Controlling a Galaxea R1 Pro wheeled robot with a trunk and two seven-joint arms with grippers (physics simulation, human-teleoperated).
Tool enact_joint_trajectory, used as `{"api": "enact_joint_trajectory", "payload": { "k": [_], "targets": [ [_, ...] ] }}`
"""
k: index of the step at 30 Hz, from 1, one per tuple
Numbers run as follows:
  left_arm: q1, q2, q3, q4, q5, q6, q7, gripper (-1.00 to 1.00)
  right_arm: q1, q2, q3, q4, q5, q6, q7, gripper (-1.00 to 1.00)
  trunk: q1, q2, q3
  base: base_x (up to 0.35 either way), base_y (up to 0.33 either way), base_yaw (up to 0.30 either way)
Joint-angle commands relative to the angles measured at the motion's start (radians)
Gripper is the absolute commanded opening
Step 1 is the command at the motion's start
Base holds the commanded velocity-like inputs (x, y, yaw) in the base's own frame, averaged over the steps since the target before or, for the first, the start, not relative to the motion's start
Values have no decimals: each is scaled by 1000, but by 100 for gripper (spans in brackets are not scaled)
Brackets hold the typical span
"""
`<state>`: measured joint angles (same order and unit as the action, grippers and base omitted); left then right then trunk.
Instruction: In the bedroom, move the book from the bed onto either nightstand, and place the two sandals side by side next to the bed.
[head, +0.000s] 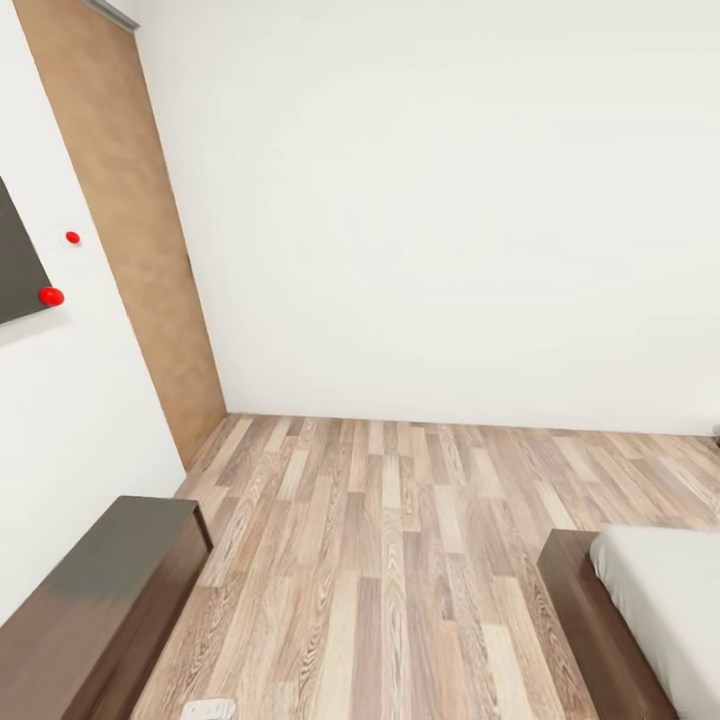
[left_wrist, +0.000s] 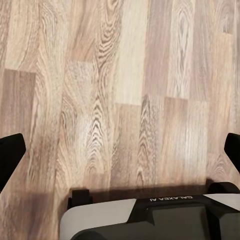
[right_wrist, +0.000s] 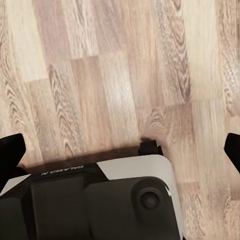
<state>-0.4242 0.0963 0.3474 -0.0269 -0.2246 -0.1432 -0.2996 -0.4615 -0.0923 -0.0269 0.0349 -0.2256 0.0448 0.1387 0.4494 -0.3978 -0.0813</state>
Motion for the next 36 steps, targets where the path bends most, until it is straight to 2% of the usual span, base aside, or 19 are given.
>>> {"api": "enact_joint_trajectory", "payload": {
  "k": [1,7,16,36],
  "targets": [
    [-1,0,8,1,-10,-4,-3,100,-2,0,-2,2,-6,1,4,100,1,-2,-2,0,0,-263],
    [-1,0,8,1,-10,-4,-3,100,-2,0,-2,2,-2,1,5,100,1,-2,-2,0,0,-269],
    [-1,0,8,1,-10,-4,-3,100,-2,0,-1,2,1,1,5,100,1,-2,-2,0,0,-148],
    [-1,0,11,1,-6,-5,-1,100,-2,0,-1,2,-4,1,5,100,1,-2,-2,0,0,-294]
  ]
}}
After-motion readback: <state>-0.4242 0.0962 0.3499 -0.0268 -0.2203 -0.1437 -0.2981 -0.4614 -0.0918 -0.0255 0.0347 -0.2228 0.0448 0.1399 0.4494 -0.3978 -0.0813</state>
